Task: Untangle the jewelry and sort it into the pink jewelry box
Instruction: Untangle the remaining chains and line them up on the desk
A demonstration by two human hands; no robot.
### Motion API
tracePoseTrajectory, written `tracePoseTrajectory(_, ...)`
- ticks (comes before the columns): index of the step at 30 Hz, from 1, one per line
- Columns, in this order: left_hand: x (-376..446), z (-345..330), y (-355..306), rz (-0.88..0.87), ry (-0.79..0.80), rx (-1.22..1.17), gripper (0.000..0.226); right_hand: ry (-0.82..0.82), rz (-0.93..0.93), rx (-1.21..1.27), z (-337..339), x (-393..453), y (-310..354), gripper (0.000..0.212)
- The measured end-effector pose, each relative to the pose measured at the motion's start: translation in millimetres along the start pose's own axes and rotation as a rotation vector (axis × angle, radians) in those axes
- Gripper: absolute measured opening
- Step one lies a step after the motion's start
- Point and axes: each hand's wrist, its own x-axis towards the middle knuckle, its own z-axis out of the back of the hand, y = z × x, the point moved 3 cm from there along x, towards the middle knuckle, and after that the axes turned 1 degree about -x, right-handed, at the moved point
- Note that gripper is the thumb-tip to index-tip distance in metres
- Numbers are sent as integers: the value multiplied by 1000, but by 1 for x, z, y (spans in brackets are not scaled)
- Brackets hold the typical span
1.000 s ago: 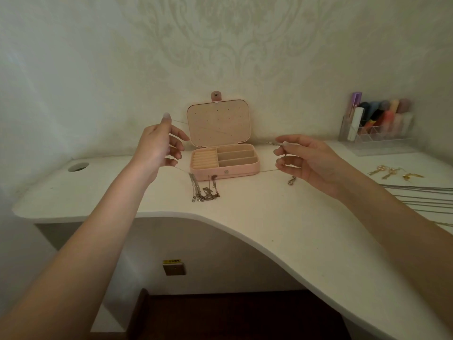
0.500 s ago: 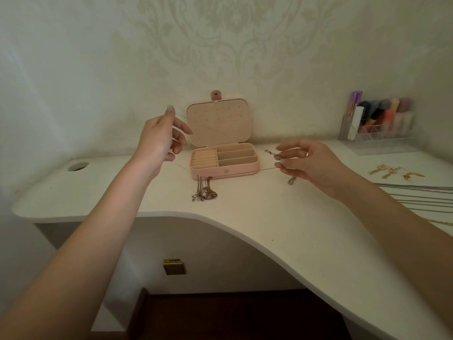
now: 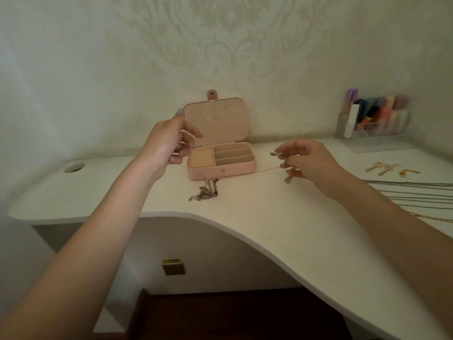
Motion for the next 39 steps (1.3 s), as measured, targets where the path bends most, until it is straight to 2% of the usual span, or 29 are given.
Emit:
tracePoseTrajectory(3, -2, -8, -2, 11, 78, -38, 53, 50, 83, -174, -5, 0, 0, 39)
tracePoseTrajectory(9, -8, -31, -12, -61, 219, 29, 55, 91, 304, -460, -26, -7, 9, 30)
tracePoseTrajectory(12, -8, -35, -14, -74, 232, 42, 55, 184, 300, -540, -38, -11, 3, 19)
tracePoseTrajectory(17, -9, -39, -18, -97, 289, -37, 54, 316, 300, -697, -63, -13, -19, 33)
tracePoseTrajectory(19, -11, -43, -21, -105, 320, -63, 54, 325, 301, -597, -69, -12, -19, 17)
tracePoseTrajectory(21, -13, -47, -22, -107, 336, -66, 51, 256, 285, -493, -64, -9, -15, 3)
tracePoseTrajectory(24, -17, -50, -18, -96, 326, 21, 42, 195, 139, -144, -47, -8, -10, 6)
tracePoseTrajectory(26, -19, -49, -12, -94, 289, 184, 33, 174, 29, 51, -35, -7, -3, 10)
tracePoseTrajectory(32, -17, -46, 25, -123, 195, 758, 25, 159, -117, 342, -8, -4, 18, 12)
tracePoseTrajectory(36, -16, -53, 39, -102, 156, 687, 24, 181, -119, 382, -3, -4, 20, 8)
tracePoseTrajectory(39, -19, -65, 32, -164, 158, 437, 8, 212, -83, 428, -3, -3, 24, 2)
